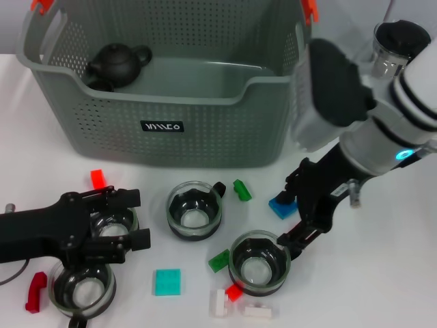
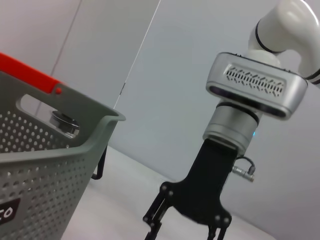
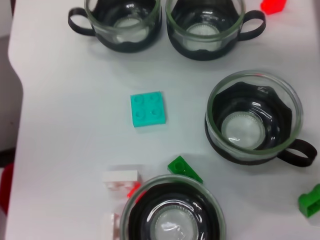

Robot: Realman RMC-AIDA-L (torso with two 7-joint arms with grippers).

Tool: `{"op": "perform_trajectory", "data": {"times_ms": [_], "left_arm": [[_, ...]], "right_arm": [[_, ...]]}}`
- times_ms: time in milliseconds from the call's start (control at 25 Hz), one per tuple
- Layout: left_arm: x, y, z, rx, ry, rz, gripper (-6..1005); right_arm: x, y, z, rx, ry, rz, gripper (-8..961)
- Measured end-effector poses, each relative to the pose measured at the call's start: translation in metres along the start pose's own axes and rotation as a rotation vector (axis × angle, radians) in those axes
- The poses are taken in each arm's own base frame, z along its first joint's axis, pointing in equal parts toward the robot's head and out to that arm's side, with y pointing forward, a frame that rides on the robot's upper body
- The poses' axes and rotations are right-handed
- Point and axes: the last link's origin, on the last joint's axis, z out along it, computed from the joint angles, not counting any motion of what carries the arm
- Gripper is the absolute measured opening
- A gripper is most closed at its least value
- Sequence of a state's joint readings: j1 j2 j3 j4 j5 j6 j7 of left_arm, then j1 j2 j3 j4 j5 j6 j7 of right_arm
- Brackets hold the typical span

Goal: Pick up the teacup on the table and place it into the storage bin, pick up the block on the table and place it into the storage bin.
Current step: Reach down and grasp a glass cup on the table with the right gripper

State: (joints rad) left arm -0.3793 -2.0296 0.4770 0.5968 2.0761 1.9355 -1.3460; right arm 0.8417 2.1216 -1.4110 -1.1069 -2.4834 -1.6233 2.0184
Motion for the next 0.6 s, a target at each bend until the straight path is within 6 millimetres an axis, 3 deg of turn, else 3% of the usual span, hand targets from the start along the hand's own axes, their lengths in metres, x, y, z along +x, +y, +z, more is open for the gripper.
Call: {"op": "perform_trajectory", "data": {"times_ms": [280, 600], "left_arm": [[-0.001, 0.0, 0.0, 0.004, 0.002, -0.007, 889], [-0.003, 0.0, -0.001, 0.007, 0.002, -0.01, 889]], "right_arm": [[-0.017, 0.008, 0.025, 0.038, 0.045, -0.069, 735], [-0.019, 0.009, 0.045, 0.074, 0.077, -0.093, 723]]}}
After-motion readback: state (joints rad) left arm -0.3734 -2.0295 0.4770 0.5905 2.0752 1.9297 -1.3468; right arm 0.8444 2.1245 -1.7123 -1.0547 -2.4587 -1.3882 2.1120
